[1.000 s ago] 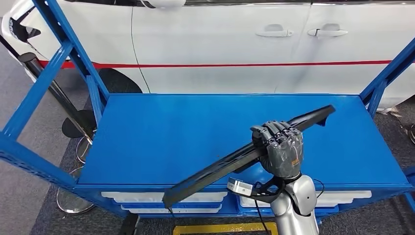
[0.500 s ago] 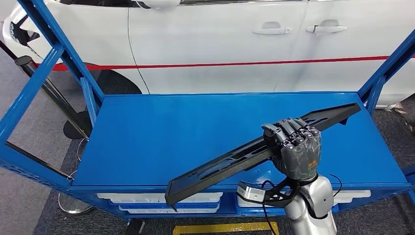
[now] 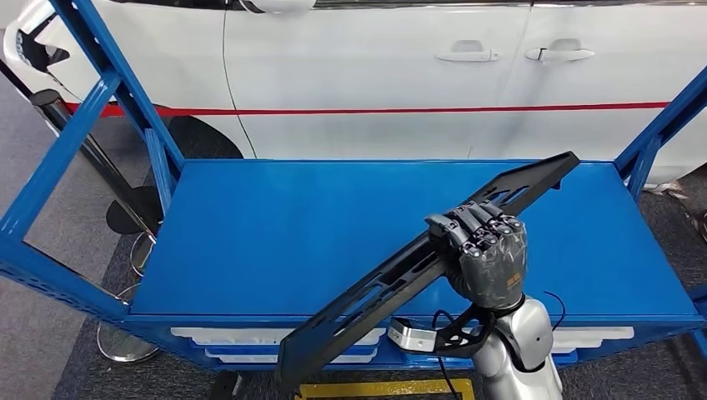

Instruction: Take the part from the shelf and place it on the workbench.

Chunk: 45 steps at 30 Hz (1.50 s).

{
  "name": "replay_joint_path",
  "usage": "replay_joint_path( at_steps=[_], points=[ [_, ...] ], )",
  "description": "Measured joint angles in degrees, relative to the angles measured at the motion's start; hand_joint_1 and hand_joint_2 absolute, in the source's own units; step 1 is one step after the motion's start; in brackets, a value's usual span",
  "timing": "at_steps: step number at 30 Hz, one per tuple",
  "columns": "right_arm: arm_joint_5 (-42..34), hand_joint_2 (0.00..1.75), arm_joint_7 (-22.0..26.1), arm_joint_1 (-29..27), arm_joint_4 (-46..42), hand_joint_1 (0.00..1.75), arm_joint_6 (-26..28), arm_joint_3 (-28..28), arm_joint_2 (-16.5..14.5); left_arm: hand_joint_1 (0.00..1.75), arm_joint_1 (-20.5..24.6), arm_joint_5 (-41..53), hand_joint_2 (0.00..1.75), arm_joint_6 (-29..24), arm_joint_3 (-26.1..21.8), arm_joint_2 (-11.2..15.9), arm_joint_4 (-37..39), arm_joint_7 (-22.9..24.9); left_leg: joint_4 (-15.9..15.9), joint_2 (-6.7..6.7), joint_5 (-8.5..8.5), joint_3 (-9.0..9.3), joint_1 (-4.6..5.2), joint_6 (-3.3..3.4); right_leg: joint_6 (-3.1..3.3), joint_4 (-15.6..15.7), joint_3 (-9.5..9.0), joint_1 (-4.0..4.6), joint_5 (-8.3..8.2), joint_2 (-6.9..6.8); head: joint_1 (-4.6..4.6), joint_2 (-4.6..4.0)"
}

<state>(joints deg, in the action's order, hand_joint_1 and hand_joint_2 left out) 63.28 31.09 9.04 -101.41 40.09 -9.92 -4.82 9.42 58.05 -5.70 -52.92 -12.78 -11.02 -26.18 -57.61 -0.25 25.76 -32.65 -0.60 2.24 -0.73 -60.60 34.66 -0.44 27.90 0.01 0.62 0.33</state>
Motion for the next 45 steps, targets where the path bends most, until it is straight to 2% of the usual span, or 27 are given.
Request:
replay_joint_path(
  at_steps=[3,4,5,6,8,10,14,16,18,20,21,22,24,26,29,30,31,33,34,35,36,38,40,41,42,44,45],
  points=[
    [-1.33,1.75,0.81,-0.76,0.28,1.75,-0.01,-0.77,-0.19,0.00,-0.08,-0.32,1.75,-0.89,-0.16,-0.05,0.00,1.73,0.08,0.10,-0.40,-0.17,-0.03,0.46,-0.51,-9.70,4.15,-0.29,5.63,0.01,0.01,0.00],
    [-1.78,1.75,1.19,-1.16,0.46,1.75,-0.01,-1.01,-0.32,0.00,-0.12,-0.41,1.75,-1.10,-0.22,-0.04,0.00,2.10,-0.08,0.09,-0.40,-0.35,-0.01,0.46,-0.65,-12.38,5.29,-0.39,6.54,0.00,0.01,0.00],
    [-2.21,1.75,1.52,-1.53,0.68,1.75,-0.01,-1.26,-0.50,0.00,-0.15,-0.47,1.75,-1.31,-0.29,-0.04,0.00,2.36,-0.30,0.07,-0.39,-0.56,-0.01,0.45,-0.75,-13.14,5.52,-0.49,6.28,-0.01,0.01,0.00],
    [-2.57,1.75,1.74,-1.79,0.89,1.75,-0.01,-1.49,-0.69,0.00,-0.16,-0.49,1.75,-1.45,-0.35,-0.03,0.00,2.53,-0.54,0.03,-0.35,-0.74,-0.02,0.40,-0.80,-11.70,4.67,-0.61,4.97,-0.02,0.01,0.00],
    [-3.23,1.75,1.92,-1.98,1.23,1.75,-0.01,-1.93,-1.01,0.00,-0.16,-0.54,1.75,-1.59,-0.43,-0.03,0.00,2.72,-1.05,-0.04,-0.22,-1.02,0.01,0.15,-0.75,-4.71,0.89,-0.83,1.55,-0.01,0.01,0.00],
    [-3.77,1.75,1.74,-2.10,1.49,1.75,-0.01,-2.45,-1.20,0.00,-0.11,-0.63,1.75,-1.63,-0.52,-0.03,0.00,2.77,-1.51,-0.10,-0.21,-1.35,0.20,-0.37,-0.47,0.15,-1.39,-0.67,-0.10,0.08,0.00,0.00],
    [-6.73,1.75,-0.07,-2.73,2.62,1.75,-0.02,-4.82,-1.02,0.00,-0.30,-0.62,1.75,-1.71,-0.93,-0.01,0.00,2.82,-1.96,-0.10,-0.01,-1.99,0.15,-1.74,0.90,0.94,-0.85,-0.50,-1.14,0.13,-0.01,0.00],
    [-7.53,1.75,-0.45,-3.13,3.17,1.75,-0.03,-6.63,-0.82,0.00,-0.44,-0.44,1.75,-1.71,-1.16,-0.01,0.00,2.82,-5.39,-0.07,3.43,-3.31,-0.04,-2.31,1.82,1.21,-0.15,-0.67,-1.96,-0.10,-0.02,0.00],
    [-7.41,1.75,0.11,-4.05,3.51,1.75,-0.03,-7.94,-0.75,0.00,-0.58,-0.20,1.75,-1.71,-1.33,-0.01,0.00,2.82,-12.11,-0.05,8.36,-5.34,-0.10,-2.68,2.23,1.19,0.86,-0.51,-2.71,-0.32,-0.03,0.00],
    [-7.03,1.75,0.97,-5.13,3.79,1.75,-0.02,-8.53,-0.75,0.00,-0.82,-0.04,1.75,-1.71,-1.47,-0.01,0.00,2.80,-16.08,-0.05,10.60,-5.52,-0.10,-2.75,2.29,1.06,2.08,-0.30,-3.54,-0.49,-0.03,0.00],
    [-6.88,1.75,1.27,-5.52,3.87,1.75,-0.02,-8.68,-0.75,0.00,-0.96,0.01,1.75,-1.71,-1.50,0.01,0.00,2.77,-15.21,-0.05,10.23,-4.16,-0.08,-2.63,2.26,0.96,2.71,-0.21,-3.97,-0.53,-0.03,0.00],
    [-6.78,1.75,1.50,-5.75,3.92,1.75,-0.01,-8.80,-0.74,0.00,-1.04,0.02,1.75,-1.71,-1.51,0.02,0.00,2.72,-12.21,-0.05,9.08,-1.75,-0.03,-2.40,2.19,0.86,3.30,-0.14,-4.40,-0.50,-0.03,0.00],
    [-6.98,1.75,1.70,-5.92,3.87,1.75,-0.01,-9.06,-0.71,0.00,-0.95,0.02,1.75,-1.73,-1.52,0.08,-0.01,2.63,-4.03,-0.05,6.97,3.68,0.19,-1.74,1.87,0.73,4.16,0.00,-5.34,-0.46,-0.02,0.00],
    [-7.96,1.75,1.32,-5.94,3.82,1.75,-0.01,-9.59,-0.58,0.00,-0.78,0.00,1.75,-1.73,-1.53,0.12,-0.02,2.53,0.12,-0.08,6.01,5.85,0.55,-1.21,1.25,0.89,4.55,0.03,-6.35,-0.51,-0.01,0.00],
    [-10.55,1.75,-0.37,-5.76,3.98,1.75,-0.01,-11.24,0.25,0.00,-0.95,-0.16,1.75,-1.71,-1.55,0.10,-0.02,2.40,0.44,0.05,4.27,5.02,0.65,-0.40,0.19,1.43,4.80,-0.13,-7.32,-0.44,0.00,0.00],
    [-11.12,1.75,-0.75,-5.68,4.03,1.75,-0.01,-11.70,0.65,0.00,-0.97,-0.21,1.75,-1.71,-1.55,0.09,-0.02,2.36,0.67,0.20,3.44,4.54,0.52,0.02,-0.11,0.89,5.23,-0.19,-6.19,-0.34,0.01,0.00],
    [-11.49,1.75,-1.02,-5.60,4.08,1.75,-0.01,-12.07,1.05,0.00,-0.94,-0.25,1.75,-1.70,-1.55,0.08,-0.02,2.32,0.89,0.36,2.56,3.89,0.37,0.41,-0.39,-0.66,5.93,-0.24,-3.95,-0.24,0.02,0.00],
    [-12.02,1.75,-1.67,-5.34,4.25,1.75,-0.01,-12.92,1.96,0.00,-0.88,-0.25,1.75,-1.67,-1.55,0.08,-0.02,2.24,0.88,0.56,1.17,2.21,0.36,0.90,-0.90,-7.03,7.63,-0.42,2.21,-0.16,0.04,0.00],
    [-12.25,1.75,-2.12,-5.17,4.37,1.75,-0.01,-13.46,2.51,0.00,-0.88,-0.22,1.75,-1.65,-1.55,0.08,-0.02,2.21,0.78,0.61,0.52,1.30,0.38,0.93,-1.16,-10.60,8.15,-0.46,4.11,-0.16,0.03,0.00],
    [-12.38,1.75,-2.56,-5.00,4.49,1.75,-0.01,-13.99,3.11,0.00,-0.89,-0.16,1.75,-1.64,-1.55,0.08,-0.02,2.19,0.61,0.65,-0.10,0.33,0.40,0.87,-1.37,-13.21,8.07,-0.50,4.55,-0.16,0.03,0.00],
    [-12.33,1.75,-2.88,-4.86,4.58,1.75,-0.01,-14.43,3.63,0.00,-0.90,-0.09,1.75,-1.64,-1.55,0.08,-0.02,2.20,0.37,0.68,-0.67,-0.66,0.39,0.76,-1.50,-14.19,7.18,-0.57,3.71,-0.17,0.03,0.00],
    [-11.65,1.75,-3.13,-4.58,4.68,1.75,-0.01,-14.97,4.24,0.00,-0.89,0.03,1.75,-1.64,-1.55,0.08,-0.02,2.27,-0.33,0.70,-1.57,-2.49,0.35,0.41,-1.57,-10.46,2.55,-0.78,1.04,-0.18,0.03,0.00],
    [-10.82,1.75,-3.05,-4.19,4.61,1.75,0.00,-15.23,4.39,0.00,-0.88,0.08,1.75,-1.64,-1.55,0.08,-0.03,2.33,-1.21,0.66,-2.26,-3.91,0.46,-0.14,-1.23,-2.72,-3.43,-0.69,1.61,-0.07,0.00,0.00],
    [-10.63,1.75,-2.97,-4.05,4.55,1.75,0.01,-15.30,4.42,0.00,-0.87,0.10,1.75,-1.64,-1.55,0.08,-0.03,2.34,-1.48,0.64,-2.64,-4.30,0.51,-0.47,-0.92,0.08,-5.23,-0.55,2.41,-0.01,0.00,0.00],
    [-10.53,1.75,-2.87,-3.96,4.49,1.75,0.01,-15.34,4.45,0.00,-0.86,0.12,1.75,-1.64,-1.55,0.08,-0.03,2.35,-1.57,0.63,-3.09,-4.53,0.55,-0.84,-0.49,1.56,-5.91,-0.33,3.01,0.06,-0.03,0.00],
    [-10.36,1.75,-2.63,-3.88,4.44,1.75,0.00,-15.34,4.51,0.00,-0.91,0.15,1.75,-1.64,-1.55,0.08,-0.02,2.41,-1.57,0.54,-3.64,-4.81,0.41,-1.57,0.57,1.85,-5.21,-0.30,2.24,-0.02,-0.02,0.00],
    [-10.08,1.75,-2.46,-3.83,4.42,1.75,-0.01,-15.34,4.52,0.00,-0.94,0.17,1.75,-1.64,-1.55,0.09,-0.02,2.47,-2.16,0.46,-2.65,-5.21,0.31,-1.92,1.14,1.91,-4.67,-0.35,1.58,-0.13,-0.03,0.00]
  ],
)
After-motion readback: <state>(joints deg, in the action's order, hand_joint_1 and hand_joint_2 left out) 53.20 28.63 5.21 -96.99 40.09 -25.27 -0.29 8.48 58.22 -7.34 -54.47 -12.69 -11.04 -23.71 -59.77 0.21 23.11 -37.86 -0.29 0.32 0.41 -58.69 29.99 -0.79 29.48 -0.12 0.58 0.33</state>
